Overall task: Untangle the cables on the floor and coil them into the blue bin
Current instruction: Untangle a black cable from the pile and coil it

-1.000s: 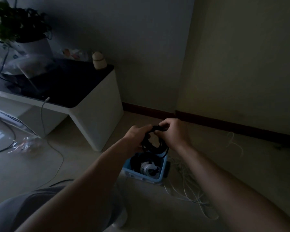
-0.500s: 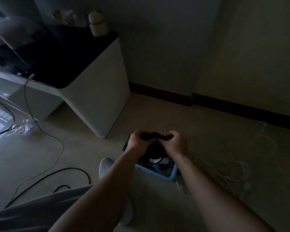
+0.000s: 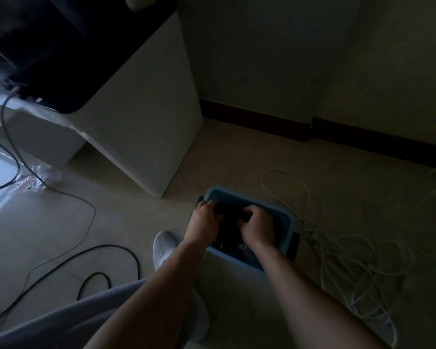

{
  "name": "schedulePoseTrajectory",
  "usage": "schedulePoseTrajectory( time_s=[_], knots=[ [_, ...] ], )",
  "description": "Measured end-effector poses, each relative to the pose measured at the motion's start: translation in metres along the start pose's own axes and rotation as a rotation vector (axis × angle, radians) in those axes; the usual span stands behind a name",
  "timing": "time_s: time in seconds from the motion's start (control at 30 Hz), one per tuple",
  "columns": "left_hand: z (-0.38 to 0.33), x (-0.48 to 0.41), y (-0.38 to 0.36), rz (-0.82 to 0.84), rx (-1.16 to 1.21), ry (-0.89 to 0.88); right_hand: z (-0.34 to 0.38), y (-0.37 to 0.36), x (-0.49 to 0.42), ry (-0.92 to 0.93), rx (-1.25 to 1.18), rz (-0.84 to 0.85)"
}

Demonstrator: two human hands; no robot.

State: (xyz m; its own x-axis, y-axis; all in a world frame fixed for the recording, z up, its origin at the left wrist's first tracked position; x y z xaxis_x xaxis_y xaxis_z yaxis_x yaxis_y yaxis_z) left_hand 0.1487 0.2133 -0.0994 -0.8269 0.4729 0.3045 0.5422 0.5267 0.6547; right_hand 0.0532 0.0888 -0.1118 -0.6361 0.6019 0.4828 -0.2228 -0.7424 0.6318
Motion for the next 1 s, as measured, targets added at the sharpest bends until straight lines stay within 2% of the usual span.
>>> schedulePoseTrajectory(
  time_s=[0.1, 0.17, 0.27, 0.43, 0.57, 0.77, 1.0],
  knots=[
    [-0.003, 0.004, -0.004, 0.009, -0.311, -0.028, -0.001, 0.003, -0.004, 0.07, 0.23, 0.009],
    [-0.004, 0.006, -0.005, -0.02, -0.495, -0.036, -0.003, 0.001, -0.006, 0.102, 0.282, 0.069],
    [-0.001, 0.008, -0.008, 0.025, -0.387, -0.004, -0.002, -0.006, -0.002, 0.148, 0.26, 0.195],
    [-0.001, 0.018, -0.008, -0.067, -0.248, -0.025, -0.012, -0.006, 0.004, 0.121, 0.26, 0.117],
    [0.008, 0.033, -0.015, -0.029, -0.318, -0.039, -0.015, -0.009, 0.01, 0.188, 0.279, 0.129],
    [0.007, 0.035, -0.02, 0.014, -0.57, 0.01, -0.005, -0.013, 0.015, 0.213, 0.388, 0.107],
    [-0.02, 0.047, -0.012, -0.031, -0.467, 0.032, -0.005, 0.021, 0.027, 0.184, 0.262, 0.061]
  ],
)
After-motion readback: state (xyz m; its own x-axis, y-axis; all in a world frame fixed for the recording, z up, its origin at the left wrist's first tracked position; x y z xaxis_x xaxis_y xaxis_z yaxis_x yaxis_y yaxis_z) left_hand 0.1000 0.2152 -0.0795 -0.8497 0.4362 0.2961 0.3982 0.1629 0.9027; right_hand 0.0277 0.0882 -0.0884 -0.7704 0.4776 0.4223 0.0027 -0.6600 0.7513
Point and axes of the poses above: each hand's wrist, its own x-axis away from the middle knuckle, its own y-axis out of the back of the hand, z = x × y, the point moved 5 cm from there along -x, towards the middle knuckle, and after that the axes turned 12 degrees about x, right-handed, at the moved point
